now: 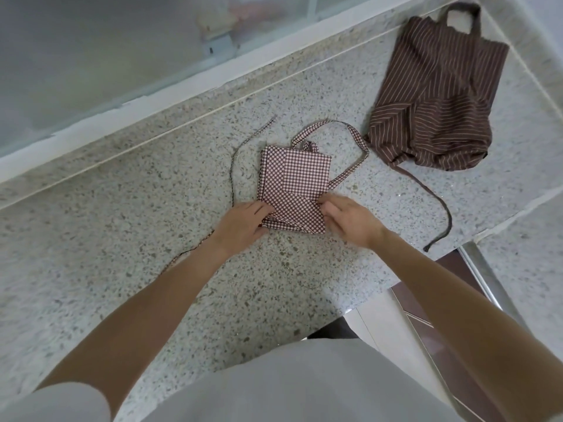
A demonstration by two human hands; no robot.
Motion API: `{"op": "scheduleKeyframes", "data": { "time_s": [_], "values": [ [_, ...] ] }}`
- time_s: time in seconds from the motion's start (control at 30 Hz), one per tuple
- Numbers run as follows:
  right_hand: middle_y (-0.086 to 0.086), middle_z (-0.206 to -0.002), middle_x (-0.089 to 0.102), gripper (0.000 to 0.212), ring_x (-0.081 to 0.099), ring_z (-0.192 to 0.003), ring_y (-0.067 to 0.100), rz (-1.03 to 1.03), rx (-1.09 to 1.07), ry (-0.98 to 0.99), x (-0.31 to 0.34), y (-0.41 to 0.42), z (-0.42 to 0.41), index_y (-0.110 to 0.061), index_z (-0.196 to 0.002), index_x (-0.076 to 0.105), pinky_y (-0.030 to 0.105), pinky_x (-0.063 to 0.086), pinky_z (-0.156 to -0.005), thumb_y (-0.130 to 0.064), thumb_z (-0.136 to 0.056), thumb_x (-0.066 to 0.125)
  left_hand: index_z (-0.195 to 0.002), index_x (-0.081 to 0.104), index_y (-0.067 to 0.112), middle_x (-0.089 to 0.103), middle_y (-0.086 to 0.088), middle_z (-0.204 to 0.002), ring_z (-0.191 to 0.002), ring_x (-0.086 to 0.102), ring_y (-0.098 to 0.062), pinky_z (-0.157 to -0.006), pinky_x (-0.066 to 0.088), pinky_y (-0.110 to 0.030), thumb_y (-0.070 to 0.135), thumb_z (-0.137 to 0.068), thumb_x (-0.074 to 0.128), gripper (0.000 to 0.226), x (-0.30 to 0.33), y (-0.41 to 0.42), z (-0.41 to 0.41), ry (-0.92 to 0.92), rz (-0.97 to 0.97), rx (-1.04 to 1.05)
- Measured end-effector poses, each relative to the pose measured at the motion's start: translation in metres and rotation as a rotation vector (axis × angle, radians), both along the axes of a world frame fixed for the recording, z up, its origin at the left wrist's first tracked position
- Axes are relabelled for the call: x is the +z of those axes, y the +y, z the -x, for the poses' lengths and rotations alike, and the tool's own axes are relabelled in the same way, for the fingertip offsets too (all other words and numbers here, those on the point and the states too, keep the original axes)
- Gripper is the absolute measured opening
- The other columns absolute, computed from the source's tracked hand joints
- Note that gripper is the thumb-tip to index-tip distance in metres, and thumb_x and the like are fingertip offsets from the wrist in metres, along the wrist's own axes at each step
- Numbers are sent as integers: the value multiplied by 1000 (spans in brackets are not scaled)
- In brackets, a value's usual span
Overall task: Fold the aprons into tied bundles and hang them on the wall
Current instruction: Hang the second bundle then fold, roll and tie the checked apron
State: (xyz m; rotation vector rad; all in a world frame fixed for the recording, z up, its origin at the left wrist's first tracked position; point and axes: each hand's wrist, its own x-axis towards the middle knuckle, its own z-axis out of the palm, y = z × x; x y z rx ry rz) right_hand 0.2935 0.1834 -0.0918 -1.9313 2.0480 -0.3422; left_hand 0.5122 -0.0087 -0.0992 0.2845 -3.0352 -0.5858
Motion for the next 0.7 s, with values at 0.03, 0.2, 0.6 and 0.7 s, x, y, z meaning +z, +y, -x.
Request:
{"op": "scheduleKeyframes", "data": {
  "time_s": [0.03, 0.2, 0.6, 0.7],
  "values": [
    [14, -123, 54, 20, 58, -104, 25, 5, -54, -57, 2, -4, 1, -10, -110, 50, 33, 47, -96, -19, -93, 44, -106, 62, 8, 66, -7, -96, -77, 63, -23, -66, 54, -33, 18, -79, 70, 30, 0, 0, 1, 20, 3, -5],
    [6, -125, 55, 34, 50, -114, 24, -40, -194, -29, -1, -18, 6, -9, -117, 60, 40, 41, -99, -18, -86, 50, -94, 63, 12, 63, 0, -71, -48, 50, -14, -42, 45, -28, 26, -91, 43, 25, 10, -2, -1, 48, -39, 48],
    [4, -94, 64, 36, 49, -104, 23, 22, -723, -379, -2, -31, -28, -10, -96, 66, 24, 20, -82, -43, -85, 58, -104, 62, 12, 59, -1, -68, -54, 52, -17, -45, 35, -27, 27, -96, 49, 21, 55, -43, 49, 35, -198, 393],
    [8, -100, 65, 21, 50, -104, 26, 26, -820, -386, -2, -35, -37, -8, -94, 66, 27, 25, -85, -28, -86, 65, -106, 57, 14, 55, 1, -68, -56, 52, -18, -44, 28, -25, 30, -99, 41, 23, 43, -55, 66, -71, -80, 346]
  ]
}}
